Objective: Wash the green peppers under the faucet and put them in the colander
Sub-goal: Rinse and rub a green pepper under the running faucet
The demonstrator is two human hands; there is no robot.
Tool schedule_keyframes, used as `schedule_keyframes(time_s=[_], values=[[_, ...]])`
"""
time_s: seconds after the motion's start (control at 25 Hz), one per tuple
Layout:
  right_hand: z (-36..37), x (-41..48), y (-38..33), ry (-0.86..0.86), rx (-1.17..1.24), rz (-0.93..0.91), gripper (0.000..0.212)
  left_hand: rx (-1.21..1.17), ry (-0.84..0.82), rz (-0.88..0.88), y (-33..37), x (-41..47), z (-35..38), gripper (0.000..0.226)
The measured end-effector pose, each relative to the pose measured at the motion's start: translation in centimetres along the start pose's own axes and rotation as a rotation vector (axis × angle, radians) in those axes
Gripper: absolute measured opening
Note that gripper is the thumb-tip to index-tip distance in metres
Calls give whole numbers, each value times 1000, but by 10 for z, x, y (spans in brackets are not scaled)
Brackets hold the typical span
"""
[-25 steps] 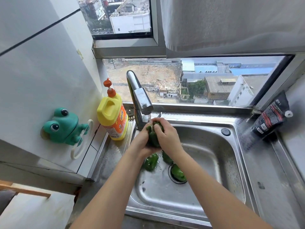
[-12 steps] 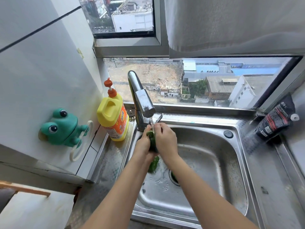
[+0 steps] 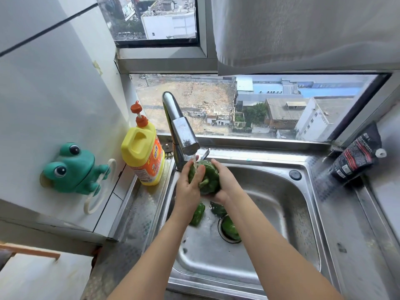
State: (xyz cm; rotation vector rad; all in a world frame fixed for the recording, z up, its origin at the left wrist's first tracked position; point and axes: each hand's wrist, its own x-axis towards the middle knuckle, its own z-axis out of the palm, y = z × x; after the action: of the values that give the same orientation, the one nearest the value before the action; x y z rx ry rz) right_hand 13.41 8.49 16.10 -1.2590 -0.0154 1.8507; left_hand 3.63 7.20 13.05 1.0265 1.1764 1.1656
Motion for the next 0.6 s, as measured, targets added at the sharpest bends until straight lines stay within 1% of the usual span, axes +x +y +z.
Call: schedule_keyframes(time_s=[0.04, 0.08, 0.12, 0.16, 0.2, 0.24, 0.28, 0.32, 0.4, 0.48, 0.56, 0.6], values=[[-1, 2, 3, 24, 37, -18, 36, 107, -44, 69, -1, 2, -1, 43], [-4, 6, 6, 49, 66, -61, 34, 205, -95, 84, 0, 3, -3, 36], [-8, 10, 9, 90, 80, -115, 33, 251, -167, 42, 1, 6, -4, 33], [-11, 13, 11, 135, 64, -173, 32, 273, -247, -40, 3, 9, -6, 34], [-15, 18, 14, 177, 0, -245, 30, 307, -313, -133, 7, 13, -6, 40], [-17, 20, 16, 220, -130, -348, 29, 357, -351, -227, 15, 14, -4, 46], [-17, 21, 20, 254, -298, -473, 28, 367, -337, -320, 22, 15, -1, 48], [-16, 20, 24, 271, -462, -615, 29, 304, -269, -422, 27, 16, 1, 45], [-10, 12, 30, 267, -736, -871, 32, 90, -125, -649, 33, 21, 2, 36], [-9, 9, 31, 250, -907, -1146, 28, -63, -104, -819, 36, 21, 1, 31], [-13, 12, 32, 212, -1030, -1368, 28, -183, -59, -875, 36, 14, 4, 25], [-15, 14, 33, 212, -1095, -1452, 31, -267, -29, -851, 35, 11, 7, 24]])
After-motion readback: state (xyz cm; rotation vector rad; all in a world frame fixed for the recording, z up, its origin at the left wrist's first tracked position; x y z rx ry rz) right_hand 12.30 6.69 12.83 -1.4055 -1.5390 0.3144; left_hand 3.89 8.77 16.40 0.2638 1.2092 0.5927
